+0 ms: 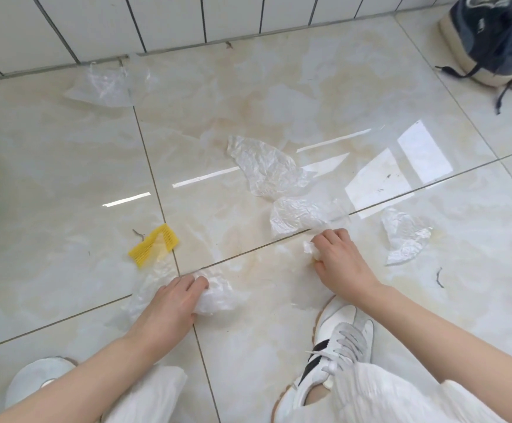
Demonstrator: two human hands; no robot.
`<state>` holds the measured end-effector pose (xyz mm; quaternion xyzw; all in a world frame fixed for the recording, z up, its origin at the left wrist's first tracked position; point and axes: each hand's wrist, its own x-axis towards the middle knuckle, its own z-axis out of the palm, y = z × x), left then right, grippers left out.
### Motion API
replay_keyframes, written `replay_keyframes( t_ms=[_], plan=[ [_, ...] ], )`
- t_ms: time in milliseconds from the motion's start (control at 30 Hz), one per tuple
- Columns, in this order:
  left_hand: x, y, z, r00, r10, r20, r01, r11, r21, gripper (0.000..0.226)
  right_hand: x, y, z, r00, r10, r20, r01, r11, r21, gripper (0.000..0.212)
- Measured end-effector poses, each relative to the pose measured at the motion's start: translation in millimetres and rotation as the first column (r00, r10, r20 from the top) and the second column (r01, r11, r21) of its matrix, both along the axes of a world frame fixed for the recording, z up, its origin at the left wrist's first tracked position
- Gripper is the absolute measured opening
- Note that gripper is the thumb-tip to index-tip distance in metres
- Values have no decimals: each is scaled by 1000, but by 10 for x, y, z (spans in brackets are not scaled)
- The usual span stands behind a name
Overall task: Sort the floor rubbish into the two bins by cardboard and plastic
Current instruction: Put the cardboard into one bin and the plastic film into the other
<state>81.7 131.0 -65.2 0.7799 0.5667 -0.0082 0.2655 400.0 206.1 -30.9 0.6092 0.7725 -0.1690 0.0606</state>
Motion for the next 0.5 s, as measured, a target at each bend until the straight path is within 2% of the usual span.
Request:
replay_keyframes(
  t_ms=[200,267,333,433,500],
  plan=[
    [66,-55,47,993,6,120,-2,999,-38,66,82,-1,225,979,-148,-143,160,985,70,27],
    [88,-37,80,983,46,178,-43,999,-22,65,153,44,283,951,-257,-171,271,960,69,26],
    [110,15,119,979,31,199,-46,997,70,71,246,123,306,893,-409,-189,418,908,11,29],
    [131,78,112,998,46,30,-52,960,277,84,423,281,259,803,-586,-106,581,810,-79,36],
    [149,94,116,983,158,-98,-124,950,286,94,530,350,180,788,-616,-1,612,783,-115,40]
  ],
)
